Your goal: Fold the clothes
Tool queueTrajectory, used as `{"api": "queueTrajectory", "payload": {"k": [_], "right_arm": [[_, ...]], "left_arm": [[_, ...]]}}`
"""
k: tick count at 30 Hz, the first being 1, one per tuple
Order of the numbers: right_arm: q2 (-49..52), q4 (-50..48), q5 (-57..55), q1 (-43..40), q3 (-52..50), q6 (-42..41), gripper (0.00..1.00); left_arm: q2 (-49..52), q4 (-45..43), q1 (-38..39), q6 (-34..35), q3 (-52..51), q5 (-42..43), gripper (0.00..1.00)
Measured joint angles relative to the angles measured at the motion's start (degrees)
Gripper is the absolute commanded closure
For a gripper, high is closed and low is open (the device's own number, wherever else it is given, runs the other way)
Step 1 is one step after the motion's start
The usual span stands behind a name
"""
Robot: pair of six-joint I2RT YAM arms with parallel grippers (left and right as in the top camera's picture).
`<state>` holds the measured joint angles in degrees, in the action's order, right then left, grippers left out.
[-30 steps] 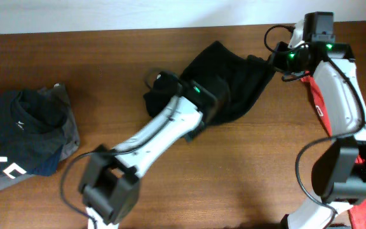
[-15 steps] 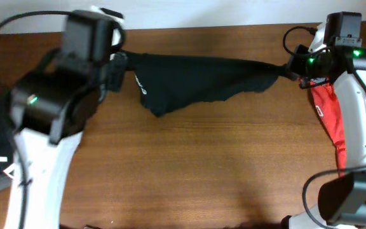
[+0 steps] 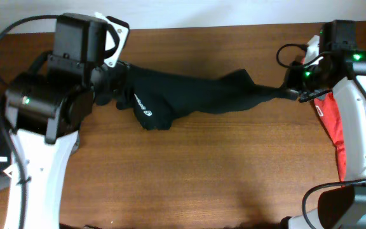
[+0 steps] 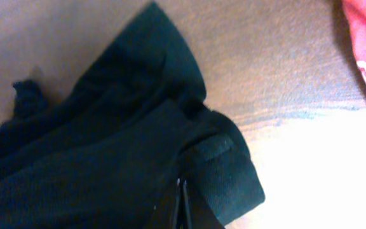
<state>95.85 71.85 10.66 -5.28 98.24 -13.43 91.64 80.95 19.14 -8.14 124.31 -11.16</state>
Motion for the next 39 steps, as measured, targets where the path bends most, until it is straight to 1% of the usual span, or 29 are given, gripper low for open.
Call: {"api": "queueTrajectory", "payload": {"k": [5, 9, 14, 16, 19, 21, 22, 26, 32, 39], "right_arm": [[1.14, -0.31, -0.5, 2.54, -2.38, 0.42, 0.9], [4.17, -1.7, -0.79, 2.93, -6.32, 0.35, 0.91], [8.5, -3.58, -1.18, 2.93, -10.73, 0.44, 0.92], [9.4, -4.81, -1.18, 2.93, -11.82, 0.44, 0.86], [9.62, -8.07, -0.63, 2.93, -13.44, 0.83, 0.73], [9.62, -10.56, 0.31, 2.93, -14.56, 1.7, 0.67], [9.62, -11.85, 0.79, 2.93, -15.39, 2.03, 0.67], [9.64, -17.35, 2.67, 2.93, -20.46, 3.26, 0.67], [9.75, -28.2, 8.24, 2.93, -29.31, 5.03, 0.71], [9.77, -32.24, 11.37, 2.97, -31.82, 5.66, 0.71]], "left_arm": [[5.2, 2.38, -0.15, 0.0, -1.68, 1.57, 1.0], [9.86, 3.34, -0.22, 0.0, -2.58, 2.01, 1.0], [12.11, 3.52, -0.22, 0.0, -2.8, 2.23, 1.0], [12.11, 3.52, -0.22, 0.0, -2.8, 2.23, 1.0], [12.11, 3.48, -0.22, 0.0, -2.8, 2.23, 1.0], [12.11, 3.45, -0.22, 0.0, -2.8, 2.21, 1.0], [12.11, 3.41, -0.22, 0.0, -2.8, 2.23, 1.0], [12.11, 3.19, -0.22, 0.0, -2.8, 2.23, 1.0], [12.11, 2.56, -0.22, 0.0, -2.82, 2.25, 1.0], [12.11, 2.47, -0.22, 0.0, -2.82, 2.25, 1.0]]}}
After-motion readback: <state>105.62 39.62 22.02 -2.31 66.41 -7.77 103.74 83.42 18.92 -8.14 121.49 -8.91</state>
